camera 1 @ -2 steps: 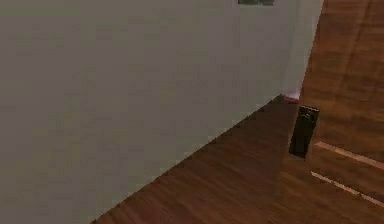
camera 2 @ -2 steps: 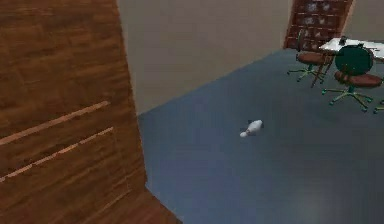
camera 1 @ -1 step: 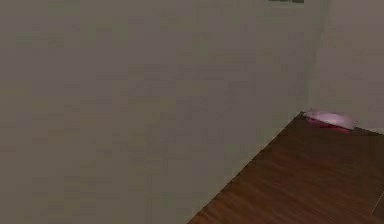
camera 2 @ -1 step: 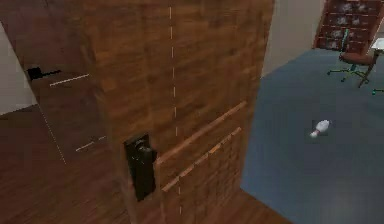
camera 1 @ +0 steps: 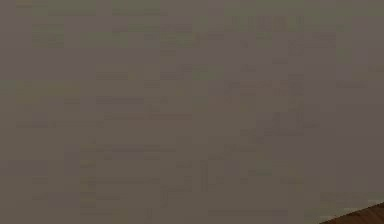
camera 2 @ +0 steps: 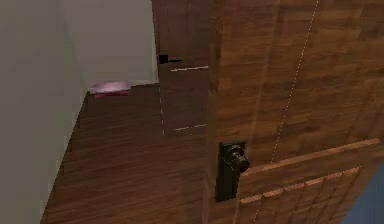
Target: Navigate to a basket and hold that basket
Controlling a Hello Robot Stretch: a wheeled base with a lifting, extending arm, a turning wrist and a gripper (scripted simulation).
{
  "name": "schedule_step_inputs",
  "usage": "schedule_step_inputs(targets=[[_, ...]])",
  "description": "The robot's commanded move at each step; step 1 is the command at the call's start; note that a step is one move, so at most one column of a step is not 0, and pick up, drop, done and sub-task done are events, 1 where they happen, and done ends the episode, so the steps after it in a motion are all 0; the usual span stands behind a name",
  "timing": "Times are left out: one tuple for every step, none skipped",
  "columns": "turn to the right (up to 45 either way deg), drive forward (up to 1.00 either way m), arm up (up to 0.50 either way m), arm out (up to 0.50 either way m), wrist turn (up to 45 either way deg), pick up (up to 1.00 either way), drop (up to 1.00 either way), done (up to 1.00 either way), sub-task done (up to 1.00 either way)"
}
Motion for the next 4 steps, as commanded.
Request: schedule_step_inputs(targets=[[0.0,0.05,0.0,0.0,0.0,0.0,0.0,0.0,0.0],[45.0,0.0,0.0,0.0,0.0,0.0,0.0,0.0,0.0],[15.0,0.0,0.0,0.0,0.0,0.0,0.0,0.0,0.0],[0.0,0.75,0.0,0.0,0.0,0.0,0.0,0.0,0.0]])
